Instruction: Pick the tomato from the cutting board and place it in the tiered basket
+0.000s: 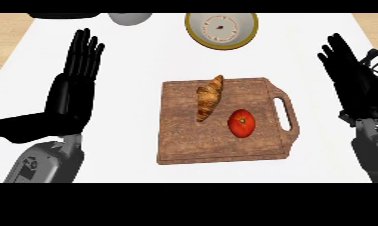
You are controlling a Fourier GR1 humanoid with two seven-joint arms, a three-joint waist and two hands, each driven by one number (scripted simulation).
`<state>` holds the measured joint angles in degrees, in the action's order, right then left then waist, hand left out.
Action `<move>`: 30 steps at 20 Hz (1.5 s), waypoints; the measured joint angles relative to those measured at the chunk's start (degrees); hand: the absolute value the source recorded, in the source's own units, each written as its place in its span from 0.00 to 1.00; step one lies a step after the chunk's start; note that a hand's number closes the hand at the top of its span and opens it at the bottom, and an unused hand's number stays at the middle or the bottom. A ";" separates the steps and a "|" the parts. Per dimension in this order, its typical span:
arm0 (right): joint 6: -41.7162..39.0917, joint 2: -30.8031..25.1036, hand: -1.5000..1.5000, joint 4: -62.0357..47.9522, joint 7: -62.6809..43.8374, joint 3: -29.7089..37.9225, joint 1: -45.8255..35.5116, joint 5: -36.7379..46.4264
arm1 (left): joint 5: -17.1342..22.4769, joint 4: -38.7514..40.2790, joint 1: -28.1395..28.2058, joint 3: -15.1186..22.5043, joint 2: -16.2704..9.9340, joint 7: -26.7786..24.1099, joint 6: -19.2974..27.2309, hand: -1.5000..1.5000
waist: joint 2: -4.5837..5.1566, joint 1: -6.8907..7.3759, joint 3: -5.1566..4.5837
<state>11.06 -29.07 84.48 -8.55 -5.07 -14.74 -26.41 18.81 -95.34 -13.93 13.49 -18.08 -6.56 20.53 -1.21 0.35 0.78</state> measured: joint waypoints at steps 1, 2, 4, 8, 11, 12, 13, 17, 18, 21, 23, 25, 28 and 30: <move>-1.13 0.18 1.00 0.89 0.38 -0.23 -0.09 -0.30 | 0.15 -0.75 0.74 -0.27 -0.70 0.76 -0.36 0.50 | 0.21 0.01 -0.14; -2.15 1.14 1.00 2.38 1.37 -1.48 -0.40 -0.18 | 0.13 0.02 1.14 -0.32 -1.29 1.35 -0.80 0.50 | 0.41 -0.01 -0.26; -5.51 3.10 1.00 6.52 4.00 -4.65 -1.94 -0.27 | -0.03 1.54 2.45 -0.03 -2.63 3.10 -1.47 0.50 | 0.56 0.44 -0.42; -6.47 2.06 0.00 10.73 6.27 -10.37 -4.28 7.42 | 0.14 5.19 5.41 0.89 -5.41 7.43 -3.26 0.50 | 0.59 0.57 -0.97; 2.16 6.91 0.00 11.05 6.15 -15.09 -0.47 14.77 | 1.75 6.71 7.98 0.19 -7.58 9.47 -5.87 0.50 | 0.81 0.12 -0.91; 4.22 8.20 0.00 11.79 6.98 -16.61 1.39 16.93 | 2.20 6.67 8.27 -0.19 -8.16 10.31 -6.57 0.50 | 0.86 -0.05 -0.89; 5.80 9.27 0.00 11.55 8.17 -17.98 2.06 19.43 | 2.39 7.70 8.42 -0.36 -8.21 10.19 -7.48 0.50 | 0.94 -0.15 -0.87; 8.12 7.70 0.00 15.72 8.68 -21.34 3.84 27.66 | 2.71 7.85 9.41 -1.16 -8.97 11.72 -8.94 0.50 | 0.97 -0.46 -0.84; 7.94 6.05 0.00 17.62 7.23 -21.71 3.88 29.47 | 2.69 7.84 9.72 -1.31 -8.98 11.85 -8.95 0.50 | 0.92 -0.60 -0.84; 6.45 -0.02 0.00 20.38 2.52 -22.58 2.51 36.21 | 2.51 7.81 10.05 -1.25 -8.75 12.15 -8.92 0.50 | 0.74 -0.91 -0.93; 3.65 -4.67 0.00 22.38 -1.65 -22.88 0.96 39.72 | 2.68 7.78 10.05 -1.50 -8.99 12.45 -9.27 0.50 | 0.64 -1.09 -1.00; -0.82 -8.92 0.00 24.21 -6.01 -24.43 -0.69 42.47 | 2.60 7.95 9.93 -1.46 -8.84 12.73 -9.22 0.50 | 0.60 -1.09 -1.08; -9.17 -14.13 0.00 27.29 -12.55 -28.04 -2.06 44.12 | 2.89 8.38 10.11 -2.06 -9.35 12.43 -10.06 0.50 | 0.59 -0.92 -1.16; -14.73 -16.09 0.00 30.23 -17.92 -29.99 -3.48 43.75 | 3.17 8.59 9.44 -2.45 -9.56 12.79 -10.54 0.50 | 0.66 -0.85 -1.14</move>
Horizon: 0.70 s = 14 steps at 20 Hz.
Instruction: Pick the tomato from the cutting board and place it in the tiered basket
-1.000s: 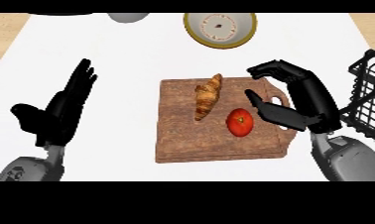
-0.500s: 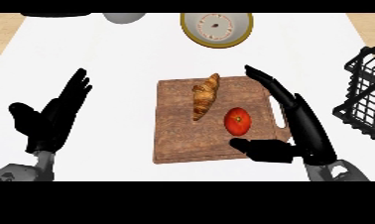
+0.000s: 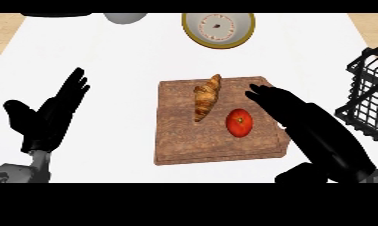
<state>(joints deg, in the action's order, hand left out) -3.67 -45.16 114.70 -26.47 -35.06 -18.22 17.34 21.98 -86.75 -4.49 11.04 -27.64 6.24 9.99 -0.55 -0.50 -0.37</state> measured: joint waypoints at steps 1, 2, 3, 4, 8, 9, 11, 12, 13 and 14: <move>-2.79 -0.27 0.00 1.03 -2.94 -0.54 -1.41 -0.73 | 0.22 -0.15 -0.11 -0.06 0.01 0.27 -0.29 0.50 | 0.07 0.27 0.02; -5.43 -0.35 0.00 2.52 -6.17 -1.09 -2.53 -1.74 | 0.10 -0.34 0.35 0.04 0.10 -0.02 -0.46 0.50 | 0.09 0.46 0.04; -7.12 1.05 0.00 3.49 -9.75 -2.49 -3.74 -1.66 | 0.12 -0.52 0.26 -0.12 -0.01 0.13 -0.71 0.50 | 0.14 0.64 0.07; -8.66 2.45 0.00 4.47 -13.12 -3.53 -4.68 -1.61 | 0.14 -0.44 -0.04 -0.39 -0.09 0.41 -0.99 0.50 | 0.20 0.69 0.10; -12.45 9.33 0.00 5.52 -23.36 -6.22 -7.14 0.77 | -0.67 -1.40 0.59 -0.68 1.18 0.86 -1.02 0.50 | 0.34 0.79 0.23; -12.85 11.51 0.00 4.83 -25.26 -6.75 -8.01 1.76 | -0.88 -0.99 -0.12 -0.90 1.32 1.36 -1.14 0.50 | 0.38 0.77 0.25; -13.61 14.29 0.00 3.60 -26.62 -6.59 -8.10 3.50 | -1.67 -1.24 0.66 -1.04 2.12 1.02 -1.33 0.50 | 0.42 0.77 0.28; -12.99 15.15 0.00 2.27 -26.12 -7.52 -7.05 5.56 | -1.80 -1.05 0.51 -1.30 2.27 1.23 -1.47 0.50 | 0.44 0.74 0.29; -13.17 16.12 0.00 0.77 -26.08 -7.38 -7.01 6.47 | -1.81 -1.41 0.73 -1.76 2.03 1.40 -1.97 0.50 | 0.47 0.77 0.31; -13.31 17.26 0.00 -0.34 -26.38 -7.80 -6.78 7.74 | -2.25 -1.92 0.94 -1.72 2.34 1.57 -1.87 0.50 | 0.48 0.78 0.33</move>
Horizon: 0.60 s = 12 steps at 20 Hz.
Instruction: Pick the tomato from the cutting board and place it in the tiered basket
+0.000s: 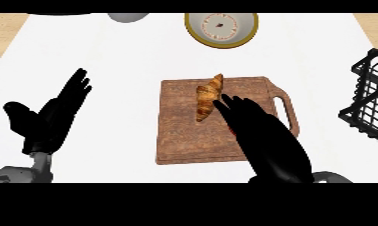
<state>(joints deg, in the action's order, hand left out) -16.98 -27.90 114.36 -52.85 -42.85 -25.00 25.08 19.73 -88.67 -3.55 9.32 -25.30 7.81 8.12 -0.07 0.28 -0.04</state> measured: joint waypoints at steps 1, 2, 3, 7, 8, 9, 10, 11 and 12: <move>-0.19 0.92 0.00 -1.27 0.08 0.20 0.13 0.96 | -0.43 -0.93 0.66 0.02 0.36 0.19 0.22 0.50 | 0.01 0.03 0.01; 0.01 1.63 0.00 -2.45 0.54 0.08 0.90 2.36 | -0.94 -1.27 0.86 -0.04 0.62 0.23 0.24 0.50 | 0.01 0.01 0.01; 0.02 2.38 0.00 -3.80 0.90 0.14 1.33 3.36 | -1.22 -1.09 1.70 -0.30 0.83 -0.71 -0.26 0.50 | 0.02 0.02 0.02; 0.48 3.47 0.00 -8.52 5.26 1.01 3.86 7.62 | -2.13 -0.30 0.66 -1.52 1.81 0.00 -1.15 0.50 | 0.07 -0.10 0.05; 1.01 3.55 0.00 -9.76 6.75 0.99 4.58 9.01 | -2.18 0.71 0.30 -1.97 1.95 -0.37 -1.94 0.50 | 0.08 -0.13 0.04; 0.70 3.87 0.00 -9.89 7.60 1.62 5.20 9.99 | -2.30 0.91 -0.16 -2.51 2.13 0.09 -2.48 0.50 | 0.09 -0.17 0.04; 1.46 4.27 0.00 -10.41 8.31 1.42 6.14 11.69 | -2.91 0.88 -0.41 -2.47 2.68 0.40 -2.24 0.50 | 0.07 -0.20 0.04; 2.01 4.36 0.00 -11.68 9.84 1.81 6.56 12.94 | -3.17 1.27 -0.29 -2.74 3.12 0.05 -2.49 0.50 | 0.07 -0.19 0.05; 2.79 4.96 0.00 -12.97 10.79 2.07 6.70 14.31 | -3.15 1.10 -0.31 -3.46 2.77 0.31 -2.97 0.50 | 0.08 -0.16 0.04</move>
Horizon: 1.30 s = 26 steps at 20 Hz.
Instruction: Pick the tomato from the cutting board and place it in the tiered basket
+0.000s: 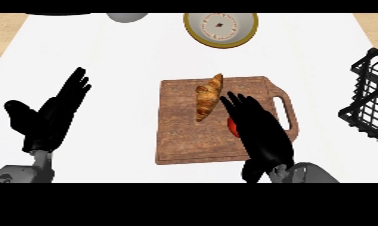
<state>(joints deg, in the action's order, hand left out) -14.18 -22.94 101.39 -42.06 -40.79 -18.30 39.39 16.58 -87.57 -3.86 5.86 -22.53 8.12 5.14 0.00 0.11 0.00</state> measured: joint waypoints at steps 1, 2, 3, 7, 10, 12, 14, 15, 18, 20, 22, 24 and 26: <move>0.80 0.81 0.00 -1.27 0.91 0.18 0.22 1.47 | -0.42 0.21 -0.02 -0.12 0.43 -0.19 -0.20 0.50 | 0.00 0.01 0.00; 1.01 0.90 0.00 -2.02 2.10 1.01 0.40 2.33 | -1.00 -0.18 -0.28 -0.17 0.84 0.48 0.14 0.50 | 0.00 0.01 0.01; 0.93 1.00 0.00 -2.68 3.14 1.88 0.39 3.21 | -1.27 -0.43 -0.23 -0.43 1.12 0.83 0.01 0.50 | 0.00 0.01 0.01; 2.07 2.34 0.00 -5.39 6.90 3.91 1.04 7.11 | -1.59 -1.97 0.64 -1.97 1.19 2.01 -1.65 0.50 | -0.02 0.07 0.01; 0.51 2.71 1.00 -6.60 8.78 5.46 1.84 8.53 | -2.60 -1.49 0.46 -2.32 2.56 1.73 -2.13 0.50 | -0.02 0.01 0.00; -1.48 2.99 1.00 -7.69 9.35 5.64 2.41 8.10 | -2.52 -0.95 0.19 -3.08 2.55 1.47 -2.79 0.50 | -0.06 -0.02 -0.04; -3.29 3.42 1.00 -9.30 11.05 6.62 2.18 7.11 | -2.95 -0.72 0.58 -3.22 2.93 1.20 -3.17 0.50 | -0.12 0.04 -0.09; -5.00 3.48 1.00 -9.32 11.37 7.10 1.44 6.92 | -3.23 -0.39 0.34 -3.42 3.09 1.20 -3.25 0.50 | -0.13 0.04 -0.09; -4.95 3.35 1.00 -10.79 13.75 5.57 2.14 9.91 | -3.95 -1.58 0.30 -3.56 3.65 2.30 -3.00 0.50 | -0.23 0.06 -0.14; -5.46 3.50 1.00 -11.25 15.27 5.64 1.99 11.53 | -4.25 -3.36 1.42 -3.61 4.04 3.16 -3.21 0.50 | -0.27 0.12 -0.13; -4.95 4.82 1.00 -11.68 15.49 4.84 1.87 14.20 | -4.72 -3.36 0.89 -3.88 4.54 3.86 -3.21 0.50 | -0.40 0.04 -0.27; -3.57 4.78 1.00 -11.96 17.38 4.61 2.61 16.15 | -5.08 -4.14 1.50 -4.16 4.87 4.08 -3.45 0.50 | -0.57 0.04 -0.40; -1.54 -0.94 1.00 -9.87 19.84 8.02 6.21 15.30 | -4.98 -4.27 2.11 -4.63 4.90 3.99 -3.31 0.50 | -0.60 -0.89 -0.27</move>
<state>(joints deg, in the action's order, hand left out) -15.72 -23.88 91.52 -22.23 -32.77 -12.09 54.70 11.60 -91.84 -1.74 1.22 -17.63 12.11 1.83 -0.60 -0.77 -0.27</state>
